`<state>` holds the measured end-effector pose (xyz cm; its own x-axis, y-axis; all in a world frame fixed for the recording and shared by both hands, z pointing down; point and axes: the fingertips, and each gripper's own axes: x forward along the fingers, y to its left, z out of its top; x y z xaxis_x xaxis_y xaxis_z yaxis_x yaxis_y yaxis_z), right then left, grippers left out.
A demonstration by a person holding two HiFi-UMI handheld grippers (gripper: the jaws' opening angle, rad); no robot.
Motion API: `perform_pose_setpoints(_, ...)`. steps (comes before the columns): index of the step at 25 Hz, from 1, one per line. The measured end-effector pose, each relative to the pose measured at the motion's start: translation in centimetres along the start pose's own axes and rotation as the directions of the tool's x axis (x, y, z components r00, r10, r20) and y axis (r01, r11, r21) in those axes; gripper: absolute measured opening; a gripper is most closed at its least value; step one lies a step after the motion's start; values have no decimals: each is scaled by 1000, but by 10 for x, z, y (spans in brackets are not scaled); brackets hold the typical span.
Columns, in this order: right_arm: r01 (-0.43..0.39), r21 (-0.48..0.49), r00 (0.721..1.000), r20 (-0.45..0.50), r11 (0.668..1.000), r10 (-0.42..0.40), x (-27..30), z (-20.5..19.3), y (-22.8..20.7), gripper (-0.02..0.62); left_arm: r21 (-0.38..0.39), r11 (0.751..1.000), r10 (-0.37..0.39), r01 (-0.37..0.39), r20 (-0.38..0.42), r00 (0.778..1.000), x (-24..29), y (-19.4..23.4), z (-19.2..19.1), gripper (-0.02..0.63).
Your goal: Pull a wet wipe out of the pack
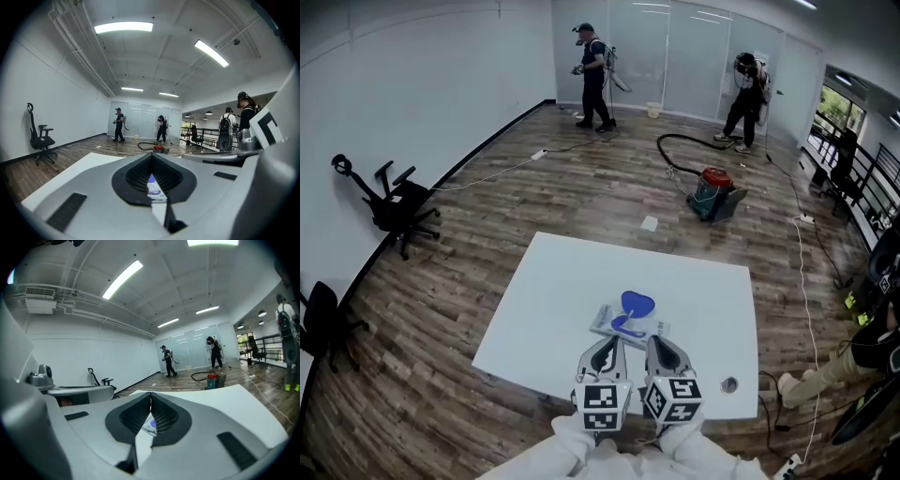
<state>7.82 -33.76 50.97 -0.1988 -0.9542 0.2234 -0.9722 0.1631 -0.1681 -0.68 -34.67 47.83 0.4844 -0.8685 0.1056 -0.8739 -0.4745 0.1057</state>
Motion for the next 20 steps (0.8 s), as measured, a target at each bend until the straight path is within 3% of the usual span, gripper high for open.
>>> perform_pose_setpoints(5,-1,19,1000,-25,1000,2,1,-9,-3,9,-2,1000,23,-23,-3,1000,2,8,0,0)
perform_pose_setpoints(11,-22,29,999,-41,999,23,0,-21,-10,11,2,999,35,-35,55,998,-5,9,4,0)
perform_pose_setpoints(20,-32,3,996,-85,999,32,17,-43,-29,11,-36,998,50,-49,22,999,-7,0,-4,0)
